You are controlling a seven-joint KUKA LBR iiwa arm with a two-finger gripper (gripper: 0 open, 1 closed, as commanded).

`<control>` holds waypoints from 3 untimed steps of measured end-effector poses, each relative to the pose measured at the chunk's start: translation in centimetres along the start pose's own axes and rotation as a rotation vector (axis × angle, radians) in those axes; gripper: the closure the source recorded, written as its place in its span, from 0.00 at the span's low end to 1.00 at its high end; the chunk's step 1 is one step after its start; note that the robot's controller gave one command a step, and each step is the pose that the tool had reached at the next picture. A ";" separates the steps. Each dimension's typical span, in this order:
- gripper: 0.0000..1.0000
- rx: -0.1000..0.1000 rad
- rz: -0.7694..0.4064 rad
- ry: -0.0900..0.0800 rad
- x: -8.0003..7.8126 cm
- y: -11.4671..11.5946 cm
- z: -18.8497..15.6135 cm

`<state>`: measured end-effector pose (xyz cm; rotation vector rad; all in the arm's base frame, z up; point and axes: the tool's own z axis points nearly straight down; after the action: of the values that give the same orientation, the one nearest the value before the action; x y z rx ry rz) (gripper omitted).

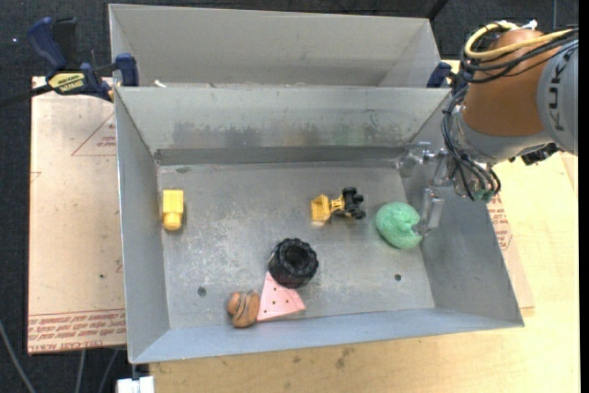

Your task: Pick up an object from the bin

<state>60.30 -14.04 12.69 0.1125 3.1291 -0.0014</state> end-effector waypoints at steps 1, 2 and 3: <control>1.00 -0.001 0.118 0.009 -0.5 0.9 4.0; 1.00 -0.001 0.118 0.009 -0.5 0.9 4.0; 1.00 0.000 0.122 0.006 -5.3 2.6 -2.4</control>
Offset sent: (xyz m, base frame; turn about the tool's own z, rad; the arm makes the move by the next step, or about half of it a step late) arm 0.0000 0.0000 0.0000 0.0000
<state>65.76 -11.81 15.17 0.3037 3.1228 0.0007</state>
